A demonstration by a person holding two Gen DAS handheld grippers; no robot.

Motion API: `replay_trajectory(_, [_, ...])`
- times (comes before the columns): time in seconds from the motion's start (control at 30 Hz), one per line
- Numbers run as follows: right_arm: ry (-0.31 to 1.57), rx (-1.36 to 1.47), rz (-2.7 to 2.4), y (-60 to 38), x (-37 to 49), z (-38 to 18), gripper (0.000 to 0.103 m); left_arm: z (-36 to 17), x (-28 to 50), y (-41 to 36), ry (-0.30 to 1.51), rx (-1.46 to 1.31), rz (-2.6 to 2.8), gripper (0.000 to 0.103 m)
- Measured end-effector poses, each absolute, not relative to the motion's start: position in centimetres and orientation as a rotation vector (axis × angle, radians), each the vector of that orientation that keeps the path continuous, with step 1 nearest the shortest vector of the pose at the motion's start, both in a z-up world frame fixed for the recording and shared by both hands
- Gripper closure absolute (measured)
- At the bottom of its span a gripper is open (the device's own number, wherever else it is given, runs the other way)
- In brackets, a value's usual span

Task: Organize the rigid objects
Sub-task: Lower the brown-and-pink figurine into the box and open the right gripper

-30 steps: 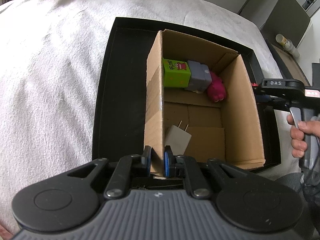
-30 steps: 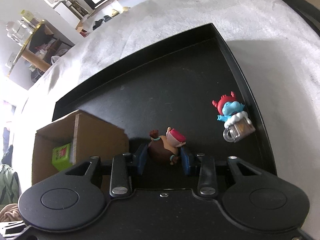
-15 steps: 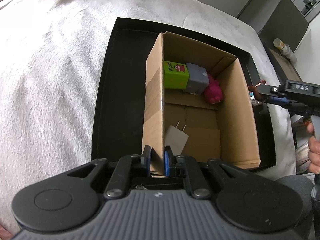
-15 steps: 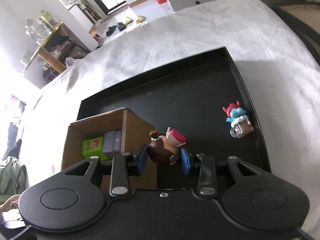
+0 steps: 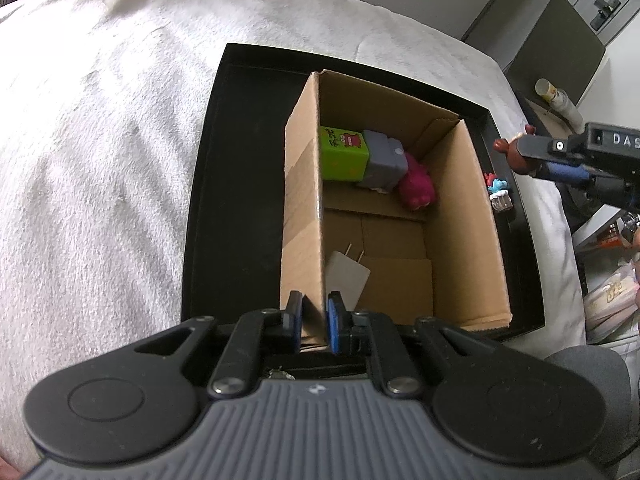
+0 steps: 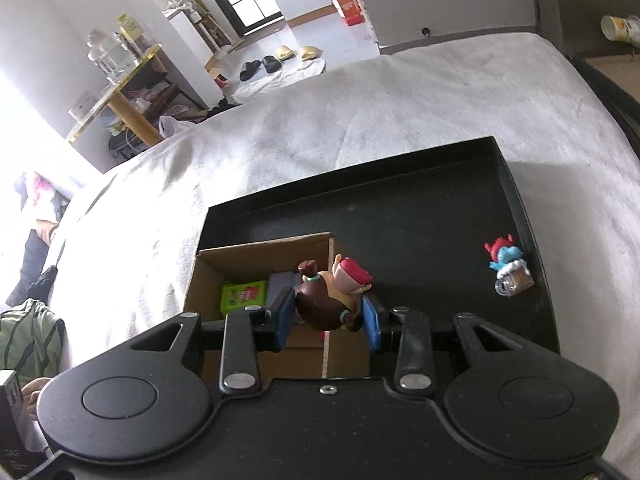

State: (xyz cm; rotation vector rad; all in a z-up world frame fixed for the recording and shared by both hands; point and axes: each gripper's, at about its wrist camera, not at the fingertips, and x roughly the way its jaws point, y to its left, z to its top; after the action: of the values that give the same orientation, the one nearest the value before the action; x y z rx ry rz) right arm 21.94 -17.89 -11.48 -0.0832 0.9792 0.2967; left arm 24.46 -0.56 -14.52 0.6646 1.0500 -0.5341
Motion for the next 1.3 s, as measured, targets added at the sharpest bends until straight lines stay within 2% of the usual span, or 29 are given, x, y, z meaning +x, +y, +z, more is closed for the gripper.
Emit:
replay_trajectory(0.67, [1.001, -0.192, 0.325, -13.5, 19.4, -12.9, 0.068, -14.3, 24.7, 0.1, 1.062, 0.622, -0.559, 0.092])
replay_trajectory(1.3, [1.106, -0.202, 0.331, -9.5, 20.1, -17.3, 0.067, -14.1, 25.0, 0.5, 1.072, 0.607, -0.582, 0.092])
